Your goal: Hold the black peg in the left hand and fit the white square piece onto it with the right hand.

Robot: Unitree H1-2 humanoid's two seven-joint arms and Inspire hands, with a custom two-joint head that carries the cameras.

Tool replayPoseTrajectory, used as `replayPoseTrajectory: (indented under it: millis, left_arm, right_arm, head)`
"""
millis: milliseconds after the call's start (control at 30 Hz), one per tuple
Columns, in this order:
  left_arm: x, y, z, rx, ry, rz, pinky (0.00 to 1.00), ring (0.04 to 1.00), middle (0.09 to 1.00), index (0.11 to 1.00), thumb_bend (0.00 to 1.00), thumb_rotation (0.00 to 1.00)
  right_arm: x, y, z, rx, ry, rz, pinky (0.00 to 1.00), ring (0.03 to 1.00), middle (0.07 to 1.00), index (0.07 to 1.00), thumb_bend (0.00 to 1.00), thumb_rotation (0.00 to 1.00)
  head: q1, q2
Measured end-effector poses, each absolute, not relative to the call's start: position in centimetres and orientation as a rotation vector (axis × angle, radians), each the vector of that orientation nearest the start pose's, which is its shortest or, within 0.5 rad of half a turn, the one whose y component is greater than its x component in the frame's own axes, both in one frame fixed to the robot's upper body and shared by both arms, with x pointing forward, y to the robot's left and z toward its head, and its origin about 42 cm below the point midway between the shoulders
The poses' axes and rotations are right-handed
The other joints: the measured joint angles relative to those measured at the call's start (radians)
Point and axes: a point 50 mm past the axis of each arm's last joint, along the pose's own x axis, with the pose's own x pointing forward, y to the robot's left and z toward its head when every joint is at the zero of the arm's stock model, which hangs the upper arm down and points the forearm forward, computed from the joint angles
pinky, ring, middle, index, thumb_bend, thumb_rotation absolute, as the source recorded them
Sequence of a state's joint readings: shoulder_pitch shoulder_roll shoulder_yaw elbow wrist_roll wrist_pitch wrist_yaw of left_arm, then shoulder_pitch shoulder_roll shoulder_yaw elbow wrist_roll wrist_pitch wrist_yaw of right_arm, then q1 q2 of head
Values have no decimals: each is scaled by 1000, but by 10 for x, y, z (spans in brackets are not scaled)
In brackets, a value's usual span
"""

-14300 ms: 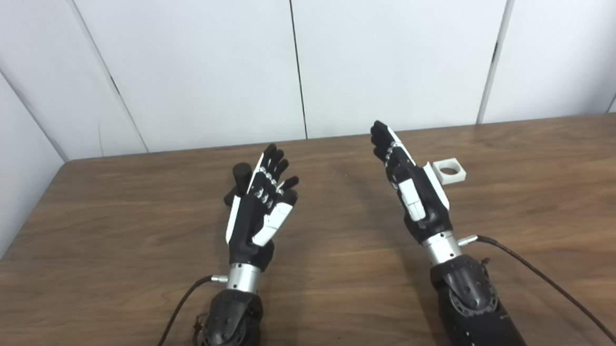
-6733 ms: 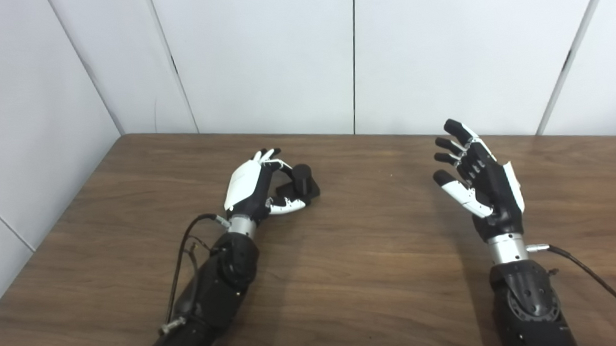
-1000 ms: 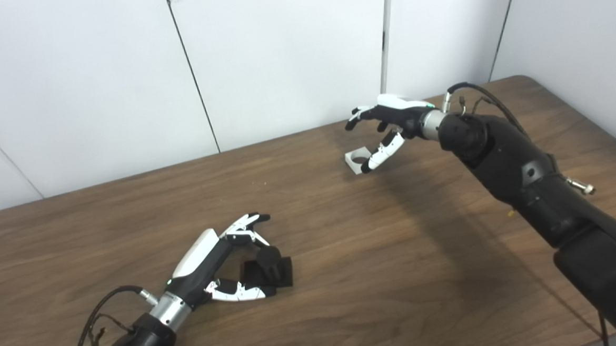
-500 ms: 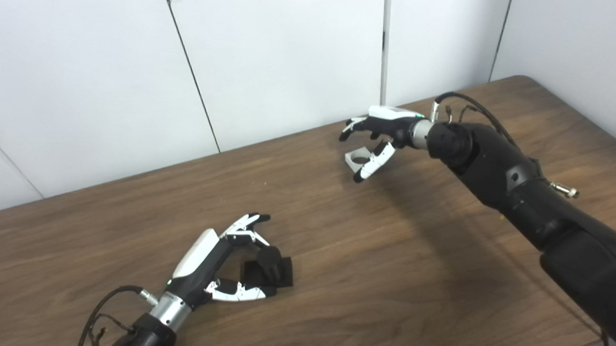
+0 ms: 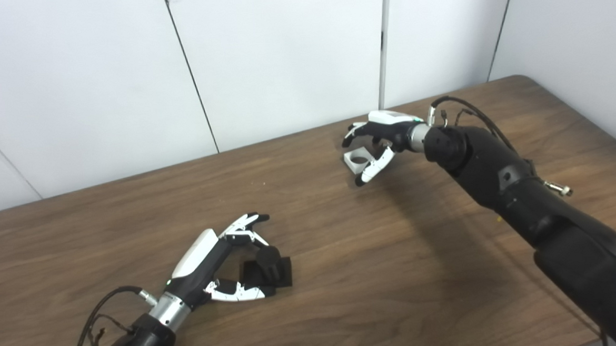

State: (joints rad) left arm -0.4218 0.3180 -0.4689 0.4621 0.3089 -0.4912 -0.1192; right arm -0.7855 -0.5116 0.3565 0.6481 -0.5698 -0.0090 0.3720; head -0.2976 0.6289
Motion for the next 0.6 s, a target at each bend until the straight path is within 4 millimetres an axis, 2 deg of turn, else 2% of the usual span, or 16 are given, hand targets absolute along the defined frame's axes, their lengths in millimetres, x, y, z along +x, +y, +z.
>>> replayPoseTrajectory:
  millis: [267,600]
  left_arm:
    - [382,189,108,724,-372,-713,866,959,922,494,521,72]
    - [381,189,108,729,-375,-714,872,953,918,493,522,68]
  right_arm:
    - [511,-309,225,-1275,125,415,894,990,971,816,734,320]
    - [512,-312,225,-1282,136,412,840,963,960,807,711,322]
  head:
    - [-8,2]
    - [0,12]
